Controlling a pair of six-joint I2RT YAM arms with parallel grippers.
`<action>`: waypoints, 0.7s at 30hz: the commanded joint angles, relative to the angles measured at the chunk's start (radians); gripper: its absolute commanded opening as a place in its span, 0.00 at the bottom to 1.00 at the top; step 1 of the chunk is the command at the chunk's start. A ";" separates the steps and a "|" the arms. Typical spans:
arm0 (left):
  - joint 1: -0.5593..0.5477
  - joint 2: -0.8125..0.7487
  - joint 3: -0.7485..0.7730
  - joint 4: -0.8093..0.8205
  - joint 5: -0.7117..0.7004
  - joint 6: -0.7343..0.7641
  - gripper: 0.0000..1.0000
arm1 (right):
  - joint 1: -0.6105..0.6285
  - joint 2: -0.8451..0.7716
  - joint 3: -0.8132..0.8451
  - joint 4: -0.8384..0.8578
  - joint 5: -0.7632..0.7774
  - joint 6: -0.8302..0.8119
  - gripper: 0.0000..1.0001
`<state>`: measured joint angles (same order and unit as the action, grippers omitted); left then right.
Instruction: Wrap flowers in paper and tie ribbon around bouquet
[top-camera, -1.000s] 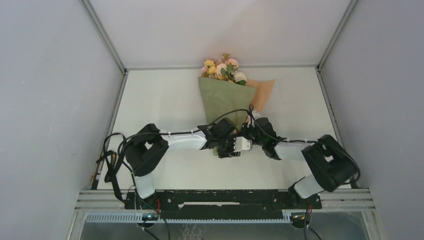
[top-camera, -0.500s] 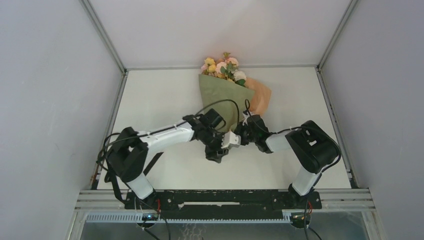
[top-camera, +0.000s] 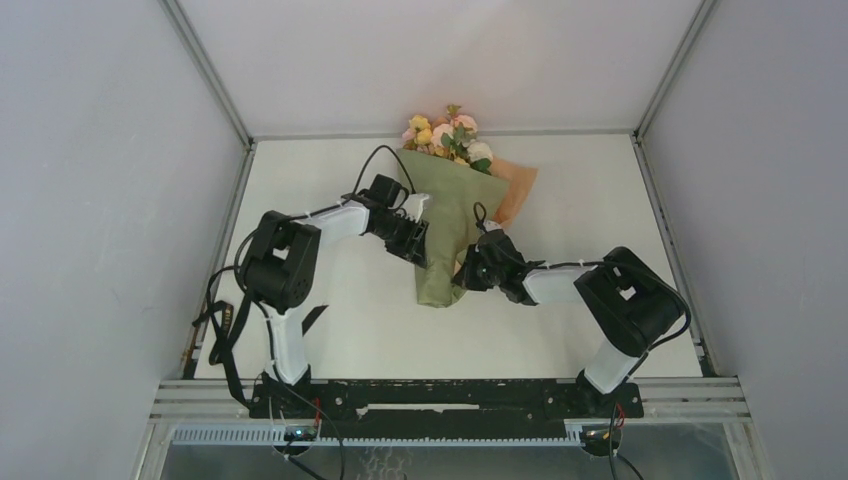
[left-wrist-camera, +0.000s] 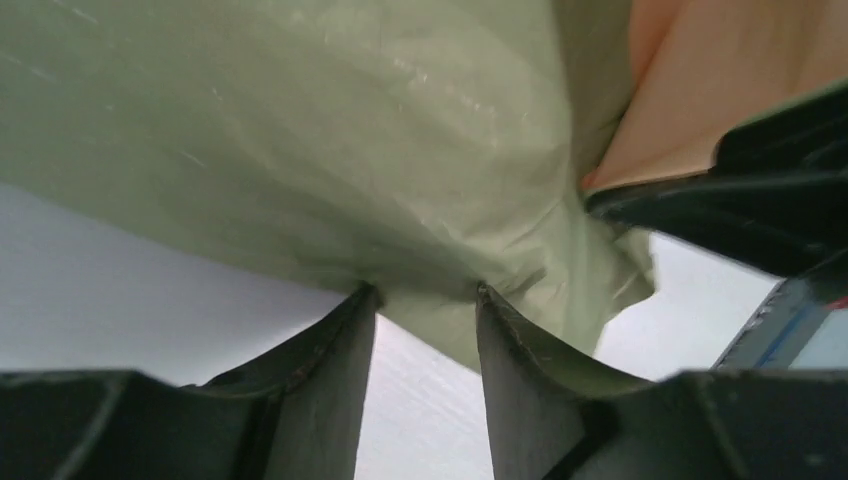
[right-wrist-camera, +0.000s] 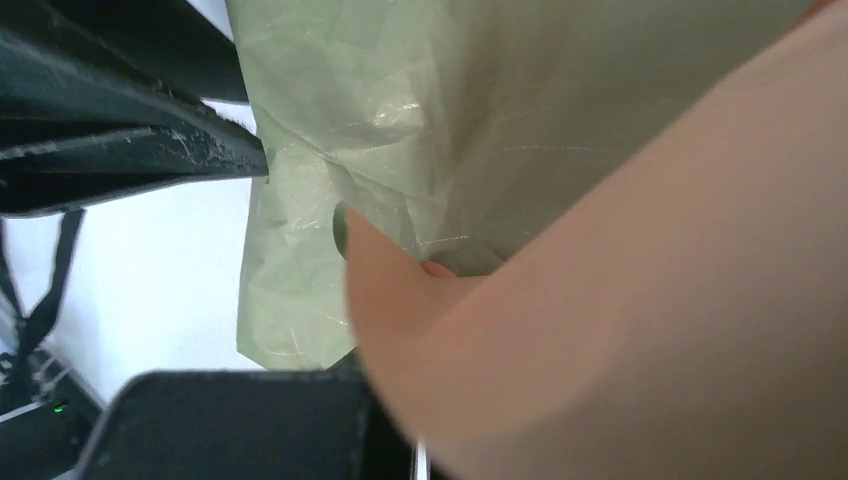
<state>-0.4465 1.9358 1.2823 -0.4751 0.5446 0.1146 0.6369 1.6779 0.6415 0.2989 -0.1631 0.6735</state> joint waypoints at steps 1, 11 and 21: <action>-0.008 0.068 0.056 0.050 -0.046 -0.204 0.48 | 0.065 -0.014 0.047 -0.216 0.144 -0.103 0.00; -0.009 0.091 0.012 0.075 -0.056 -0.201 0.43 | 0.314 -0.008 0.316 -0.531 0.650 -0.420 0.00; -0.009 0.101 -0.009 0.082 -0.040 -0.186 0.40 | 0.570 0.249 0.514 -0.546 1.021 -0.848 0.00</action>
<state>-0.4492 2.0003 1.3045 -0.4110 0.5262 -0.0799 1.1595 1.8198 1.1080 -0.2173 0.6987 0.0322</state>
